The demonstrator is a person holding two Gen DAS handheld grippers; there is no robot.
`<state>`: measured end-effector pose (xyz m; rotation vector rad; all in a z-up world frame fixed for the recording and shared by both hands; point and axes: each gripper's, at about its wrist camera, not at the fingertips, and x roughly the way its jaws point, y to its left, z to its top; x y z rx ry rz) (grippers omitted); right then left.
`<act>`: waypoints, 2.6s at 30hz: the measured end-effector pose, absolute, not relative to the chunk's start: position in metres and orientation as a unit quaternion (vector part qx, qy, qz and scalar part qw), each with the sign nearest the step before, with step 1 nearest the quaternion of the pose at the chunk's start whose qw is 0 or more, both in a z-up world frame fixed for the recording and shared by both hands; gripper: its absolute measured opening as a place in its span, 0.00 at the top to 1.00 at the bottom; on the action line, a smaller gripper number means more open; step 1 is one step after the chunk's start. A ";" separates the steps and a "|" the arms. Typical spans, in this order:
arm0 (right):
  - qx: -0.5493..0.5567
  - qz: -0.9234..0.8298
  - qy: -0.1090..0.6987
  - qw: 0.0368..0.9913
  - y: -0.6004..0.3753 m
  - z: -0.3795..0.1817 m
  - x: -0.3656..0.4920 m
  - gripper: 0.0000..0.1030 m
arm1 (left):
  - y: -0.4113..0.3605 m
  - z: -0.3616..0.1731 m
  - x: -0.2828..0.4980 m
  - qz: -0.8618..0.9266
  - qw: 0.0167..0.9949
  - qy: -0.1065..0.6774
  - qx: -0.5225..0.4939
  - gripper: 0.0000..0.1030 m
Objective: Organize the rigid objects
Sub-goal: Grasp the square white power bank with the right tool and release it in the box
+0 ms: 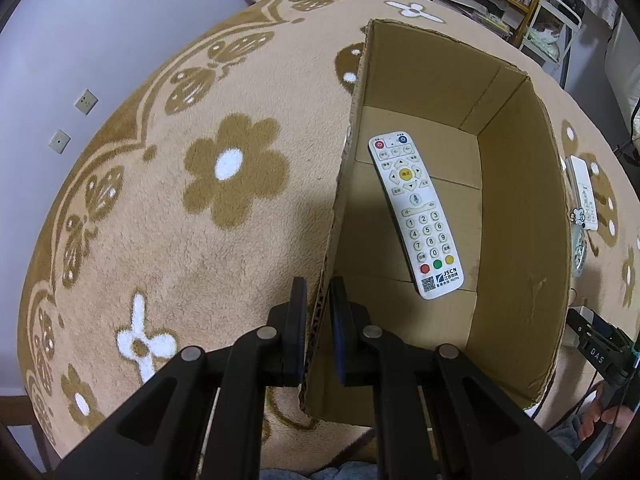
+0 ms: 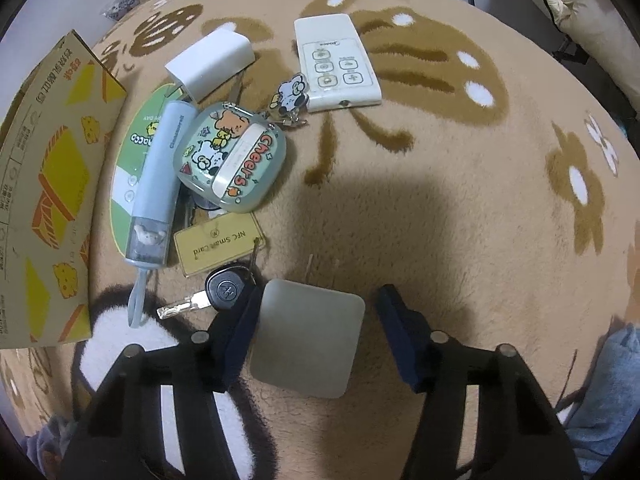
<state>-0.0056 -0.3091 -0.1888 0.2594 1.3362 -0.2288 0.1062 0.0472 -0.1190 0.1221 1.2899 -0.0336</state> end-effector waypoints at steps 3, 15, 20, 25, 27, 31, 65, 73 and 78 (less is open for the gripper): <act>0.121 -0.112 0.621 0.767 -0.310 -0.188 -0.007 0.49 | 0.047 -0.119 0.106 -0.015 0.797 0.600 0.059 0.89; 0.092 -0.122 0.566 0.810 -0.306 -0.152 -0.005 0.51 | 0.047 -0.118 0.105 -0.016 0.797 0.602 0.054 0.90; 0.092 -0.099 0.536 0.833 -0.296 -0.126 0.004 0.51 | 0.047 -0.118 0.105 -0.017 0.797 0.602 0.051 0.90; 0.079 -0.065 0.511 0.853 -0.279 -0.099 0.018 0.51 | 0.048 -0.118 0.105 -0.017 0.797 0.602 0.049 0.90; 0.068 -0.052 0.505 0.859 -0.269 -0.089 0.024 0.51 | 0.048 -0.118 0.106 -0.017 0.797 0.602 0.049 0.90; 0.056 -0.027 0.488 0.871 -0.249 -0.071 0.039 0.51 | 0.048 -0.118 0.106 -0.017 0.797 0.602 0.052 0.90; 0.039 0.106 0.498 0.860 -0.128 -0.097 0.121 0.50 | 0.047 -0.119 0.106 -0.019 0.800 0.598 0.054 0.90; 0.062 0.107 0.487 0.865 -0.130 -0.090 0.111 0.49 | 0.047 -0.118 0.106 -0.019 0.800 0.597 0.056 0.89; 0.053 0.097 0.467 0.877 -0.138 -0.073 0.099 0.19 | 0.049 -0.116 0.105 -0.018 0.801 0.596 0.053 0.89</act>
